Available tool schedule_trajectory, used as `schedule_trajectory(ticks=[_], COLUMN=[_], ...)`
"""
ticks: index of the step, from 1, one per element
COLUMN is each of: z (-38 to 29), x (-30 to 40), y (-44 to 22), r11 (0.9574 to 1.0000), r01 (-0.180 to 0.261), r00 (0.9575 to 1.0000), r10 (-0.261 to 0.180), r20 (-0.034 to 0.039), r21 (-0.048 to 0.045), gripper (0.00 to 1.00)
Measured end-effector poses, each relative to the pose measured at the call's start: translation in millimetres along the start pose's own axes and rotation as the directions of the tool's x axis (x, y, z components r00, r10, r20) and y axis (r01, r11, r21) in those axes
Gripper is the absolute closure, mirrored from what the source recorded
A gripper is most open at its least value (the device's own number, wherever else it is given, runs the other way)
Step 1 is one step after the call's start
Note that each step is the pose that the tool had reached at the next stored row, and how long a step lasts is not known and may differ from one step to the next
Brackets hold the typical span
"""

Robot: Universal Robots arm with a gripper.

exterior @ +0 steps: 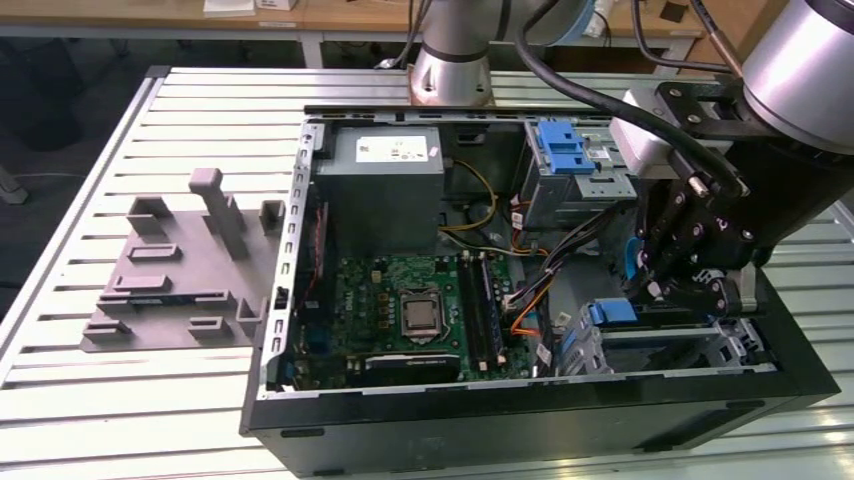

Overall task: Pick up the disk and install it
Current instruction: 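Insert the first disk wire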

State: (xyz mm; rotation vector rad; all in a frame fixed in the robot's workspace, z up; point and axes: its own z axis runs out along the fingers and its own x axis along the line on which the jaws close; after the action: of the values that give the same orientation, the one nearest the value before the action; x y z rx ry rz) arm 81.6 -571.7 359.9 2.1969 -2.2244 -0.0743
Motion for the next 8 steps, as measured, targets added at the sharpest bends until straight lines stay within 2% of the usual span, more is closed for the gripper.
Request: schedule_trajectory(ticks=[6,8], z=[0.3,0.3], x=[0.1,0.0], y=[-0.7,-6.1], r11=[1.0,1.0], r01=[0.0,0.0], r00=[1.0,1.0], r10=[0.0,0.0], r20=[0.0001,0.0002], r21=[-0.0001,0.0], gripper=[0.89,0.89])
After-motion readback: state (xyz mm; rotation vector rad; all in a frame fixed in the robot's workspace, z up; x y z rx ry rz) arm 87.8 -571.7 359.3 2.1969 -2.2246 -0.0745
